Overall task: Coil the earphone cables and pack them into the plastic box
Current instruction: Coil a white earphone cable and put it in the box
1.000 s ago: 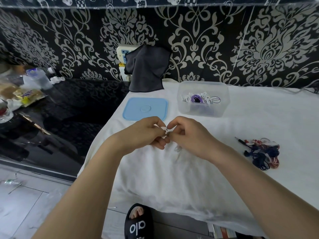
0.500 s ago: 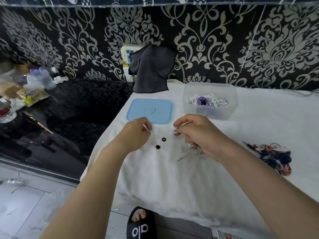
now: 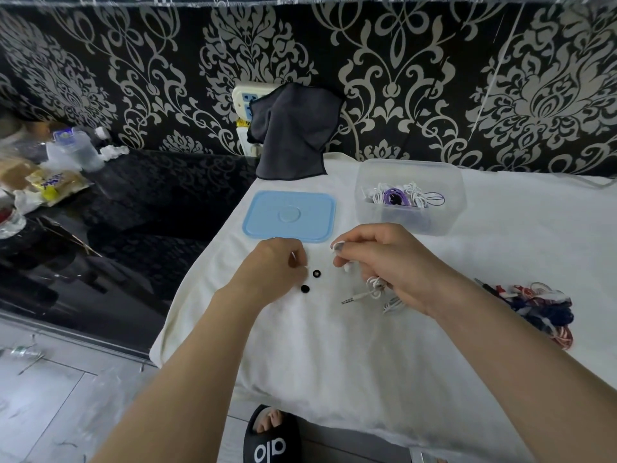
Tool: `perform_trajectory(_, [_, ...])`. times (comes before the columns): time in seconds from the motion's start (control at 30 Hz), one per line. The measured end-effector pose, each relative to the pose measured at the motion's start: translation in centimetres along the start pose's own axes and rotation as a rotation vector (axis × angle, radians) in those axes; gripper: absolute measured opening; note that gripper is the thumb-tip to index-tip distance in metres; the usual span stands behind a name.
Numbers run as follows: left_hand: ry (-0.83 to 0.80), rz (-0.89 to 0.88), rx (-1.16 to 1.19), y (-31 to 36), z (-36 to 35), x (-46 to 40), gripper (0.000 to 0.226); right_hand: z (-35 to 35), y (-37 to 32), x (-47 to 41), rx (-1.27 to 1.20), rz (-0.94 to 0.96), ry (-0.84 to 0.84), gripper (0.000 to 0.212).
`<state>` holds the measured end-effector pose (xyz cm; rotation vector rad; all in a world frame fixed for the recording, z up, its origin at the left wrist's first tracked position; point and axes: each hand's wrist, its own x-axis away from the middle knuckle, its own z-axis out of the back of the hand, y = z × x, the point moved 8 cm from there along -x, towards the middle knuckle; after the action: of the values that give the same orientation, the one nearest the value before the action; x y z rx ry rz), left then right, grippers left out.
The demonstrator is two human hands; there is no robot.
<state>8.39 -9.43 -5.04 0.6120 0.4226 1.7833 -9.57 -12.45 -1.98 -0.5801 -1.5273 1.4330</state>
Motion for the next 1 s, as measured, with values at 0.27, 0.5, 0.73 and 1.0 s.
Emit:
perform_trajectory(0.27, [0.001,-0.146,0.252,3.8,1.3,0.9,0.015,0.6,-0.7,0.0,-0.003,0.04,0.016,0.011])
perform_trajectory(0.5, [-0.053,-0.192,0.412,6.0,1.8,2.0,0.013,1.2,-0.9,0.2,0.04,0.081,0.048,0.006])
perform_trajectory(0.73, [-0.058,-0.199,0.459,6.5,1.9,2.3,0.014,1.8,-1.4,0.3,0.075,0.169,0.094,0.006])
perform_trajectory(1.0, [-0.032,-0.224,0.442,6.9,2.3,2.5,0.015,1.9,-1.7,0.4,0.064,0.196,0.1,0.007])
